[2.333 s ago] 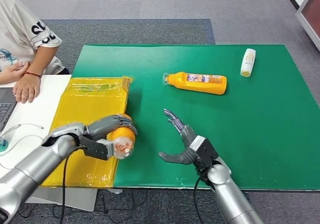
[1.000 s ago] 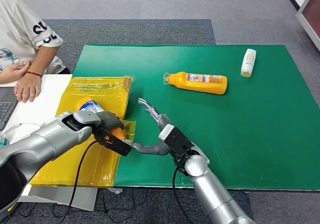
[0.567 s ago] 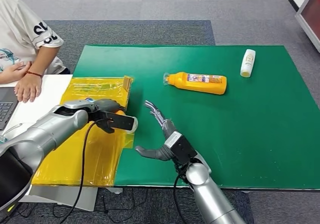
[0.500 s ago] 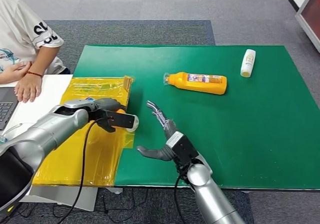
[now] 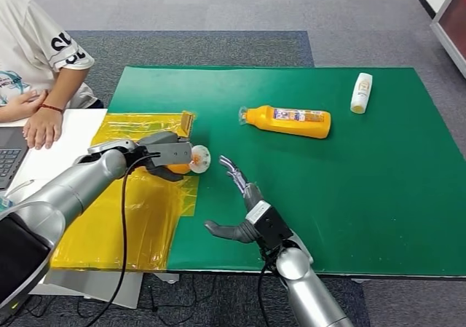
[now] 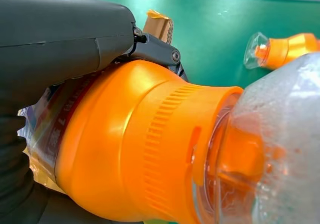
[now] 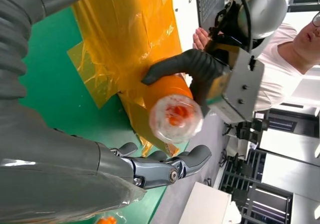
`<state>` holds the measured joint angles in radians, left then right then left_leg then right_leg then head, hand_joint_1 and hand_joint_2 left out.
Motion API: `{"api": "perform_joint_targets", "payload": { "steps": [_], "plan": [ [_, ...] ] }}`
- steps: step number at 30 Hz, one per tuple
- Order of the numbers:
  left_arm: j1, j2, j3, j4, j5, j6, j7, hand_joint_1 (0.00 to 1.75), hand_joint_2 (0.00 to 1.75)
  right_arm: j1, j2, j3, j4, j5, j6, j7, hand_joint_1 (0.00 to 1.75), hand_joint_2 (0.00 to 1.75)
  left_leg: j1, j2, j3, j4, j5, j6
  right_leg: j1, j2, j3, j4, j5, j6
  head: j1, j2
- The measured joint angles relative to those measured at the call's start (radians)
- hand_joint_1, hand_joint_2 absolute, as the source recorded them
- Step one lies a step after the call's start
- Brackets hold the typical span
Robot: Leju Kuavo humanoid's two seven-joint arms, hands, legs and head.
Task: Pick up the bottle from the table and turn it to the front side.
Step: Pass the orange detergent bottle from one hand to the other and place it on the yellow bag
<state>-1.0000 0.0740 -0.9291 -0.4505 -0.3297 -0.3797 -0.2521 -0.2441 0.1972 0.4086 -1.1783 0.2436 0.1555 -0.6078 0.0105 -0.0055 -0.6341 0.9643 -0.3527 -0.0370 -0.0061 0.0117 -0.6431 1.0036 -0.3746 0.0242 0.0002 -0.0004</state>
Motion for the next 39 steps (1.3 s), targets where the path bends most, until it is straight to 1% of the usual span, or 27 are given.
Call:
{"api": "perform_joint_targets", "payload": {
  "steps": [5, 14, 18, 24, 26, 28, 32, 34, 39],
  "plan": [
    [0.001, 0.004, 0.044, 0.000, 0.046, -0.032, -0.025, 1.75, 1.75, 0.000, 0.000, 0.001, 0.003, -0.002, -0.001, -0.005, 0.00, 1.75, 0.000, -0.002, 0.000, 0.000, 0.000, 0.000, 0.000, -0.001, 0.001, 0.000, 0.000, 0.000, 0.000, 0.000],
    [0.013, 0.005, 0.104, 0.002, 0.106, -0.045, -0.035, 1.75, 1.75, -0.011, 0.000, 0.016, 0.018, -0.010, -0.004, -0.006, 0.00, 1.75, 0.000, -0.003, 0.000, 0.000, 0.000, 0.001, 0.000, -0.002, 0.002, 0.000, 0.000, 0.001, 0.000, 0.000],
    [0.015, 0.010, 0.122, 0.005, 0.126, -0.084, -0.066, 1.75, 1.75, -0.022, 0.000, 0.025, 0.026, -0.012, -0.003, -0.005, 0.00, 1.75, 0.000, -0.003, 0.000, 0.000, 0.001, 0.001, 0.000, -0.003, 0.002, 0.000, 0.000, 0.001, 0.000, 0.000],
    [0.017, 0.016, 0.136, 0.005, 0.129, -0.104, -0.076, 1.75, 1.75, -0.034, 0.000, 0.037, 0.033, -0.014, -0.002, -0.004, 0.00, 1.75, 0.000, -0.004, 0.001, 0.000, 0.001, 0.001, 0.000, -0.003, 0.003, 0.000, 0.000, 0.001, 0.000, 0.000],
    [0.013, 0.019, 0.135, 0.006, 0.114, -0.130, -0.076, 1.75, 1.75, -0.039, 0.000, 0.042, 0.037, -0.016, 0.001, -0.004, 0.00, 1.75, 0.000, -0.004, 0.001, 0.000, 0.001, 0.001, 0.000, -0.003, 0.003, 0.000, 0.000, 0.001, 0.000, 0.000],
    [0.001, 0.026, 0.123, 0.008, 0.081, -0.181, -0.076, 1.75, 1.75, -0.047, 0.000, 0.048, 0.042, -0.020, 0.006, -0.002, 0.00, 1.75, 0.000, -0.004, 0.001, 0.000, 0.001, 0.001, 0.000, -0.003, 0.003, 0.000, 0.000, 0.001, 0.000, 0.000],
    [-0.031, 0.037, 0.065, 0.012, 0.026, -0.283, -0.083, 1.75, 1.75, -0.067, 0.000, 0.064, 0.055, -0.030, 0.012, 0.002, 0.00, 1.75, 0.000, -0.003, 0.002, 0.000, 0.001, 0.001, 0.000, -0.003, 0.003, 0.000, 0.000, 0.000, 0.000, 0.000],
    [-0.038, 0.039, 0.044, 0.013, 0.021, -0.299, -0.084, 1.75, 1.75, -0.071, 0.000, 0.068, 0.060, -0.032, 0.013, 0.002, 0.00, 1.75, 0.000, -0.003, 0.002, 0.000, 0.001, 0.001, 0.000, -0.002, 0.003, 0.000, 0.001, 0.000, 0.000, 0.000],
    [-0.044, 0.040, 0.019, 0.016, 0.020, -0.303, -0.084, 1.75, 1.75, -0.074, 0.001, 0.071, 0.071, -0.032, 0.013, 0.002, 0.00, 1.75, 0.000, -0.003, 0.003, 0.000, 0.001, 0.000, 0.000, -0.002, 0.003, 0.000, 0.001, 0.000, 0.000, 0.000]
  ]
}}
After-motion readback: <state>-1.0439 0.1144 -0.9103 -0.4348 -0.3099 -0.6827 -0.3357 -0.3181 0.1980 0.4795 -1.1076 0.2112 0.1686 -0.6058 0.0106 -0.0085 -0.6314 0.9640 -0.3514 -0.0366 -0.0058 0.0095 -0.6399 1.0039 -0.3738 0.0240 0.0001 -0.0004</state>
